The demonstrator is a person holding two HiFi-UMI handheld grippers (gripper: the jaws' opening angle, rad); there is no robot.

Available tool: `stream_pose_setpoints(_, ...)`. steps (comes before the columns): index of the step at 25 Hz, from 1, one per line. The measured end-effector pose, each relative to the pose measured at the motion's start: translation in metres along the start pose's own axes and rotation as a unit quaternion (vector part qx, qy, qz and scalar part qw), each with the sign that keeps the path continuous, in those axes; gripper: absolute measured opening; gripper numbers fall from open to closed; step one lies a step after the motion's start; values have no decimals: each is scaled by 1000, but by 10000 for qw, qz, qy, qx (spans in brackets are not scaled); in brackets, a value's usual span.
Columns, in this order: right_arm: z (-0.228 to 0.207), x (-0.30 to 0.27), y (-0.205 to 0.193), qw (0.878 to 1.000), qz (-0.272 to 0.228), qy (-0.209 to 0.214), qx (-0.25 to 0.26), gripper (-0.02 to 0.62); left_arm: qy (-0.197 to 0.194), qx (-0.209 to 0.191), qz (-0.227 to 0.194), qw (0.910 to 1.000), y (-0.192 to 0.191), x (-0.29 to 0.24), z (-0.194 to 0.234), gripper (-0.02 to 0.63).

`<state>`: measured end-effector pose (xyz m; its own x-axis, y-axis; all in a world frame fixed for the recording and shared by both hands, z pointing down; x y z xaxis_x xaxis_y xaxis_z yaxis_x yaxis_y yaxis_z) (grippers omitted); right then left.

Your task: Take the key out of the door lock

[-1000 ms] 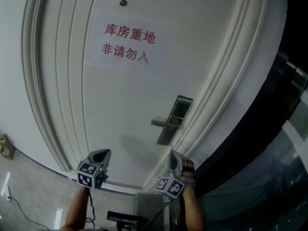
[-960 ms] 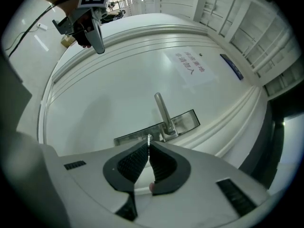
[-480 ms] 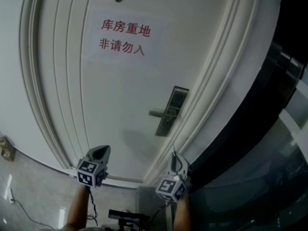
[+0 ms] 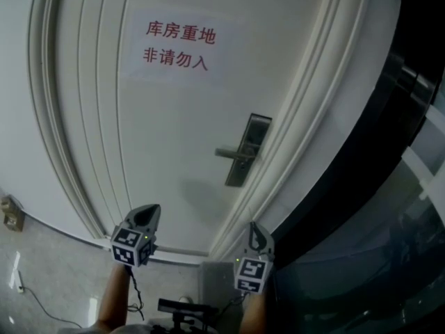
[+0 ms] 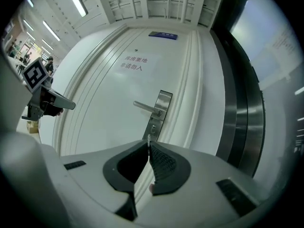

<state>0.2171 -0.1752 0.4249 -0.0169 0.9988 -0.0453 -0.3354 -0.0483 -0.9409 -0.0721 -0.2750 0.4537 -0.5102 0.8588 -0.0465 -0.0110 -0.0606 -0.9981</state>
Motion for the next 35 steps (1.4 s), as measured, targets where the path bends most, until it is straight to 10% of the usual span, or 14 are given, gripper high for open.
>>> stream_pose_setpoints(12, 12, 19, -15, 9962, 33, 138, -860, 18, -33, -43, 8, 10000, -6, 12, -1, 8)
stream_pose_setpoints(35, 25, 19, -18, 9946, 39, 272, -998, 18, -87, -93, 39, 9999, -10, 16, 3, 8)
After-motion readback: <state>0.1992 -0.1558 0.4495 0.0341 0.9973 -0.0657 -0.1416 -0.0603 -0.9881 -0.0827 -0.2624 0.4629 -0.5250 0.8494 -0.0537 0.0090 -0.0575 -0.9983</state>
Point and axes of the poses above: the fingertips, and each gripper's own axes: x backward along the fingers, z to its left, y out of its top, the point moved 7 cm from there along x, backward along the fingers, and after that the axes turned 6 degrees about y, right-handed, at the moved point
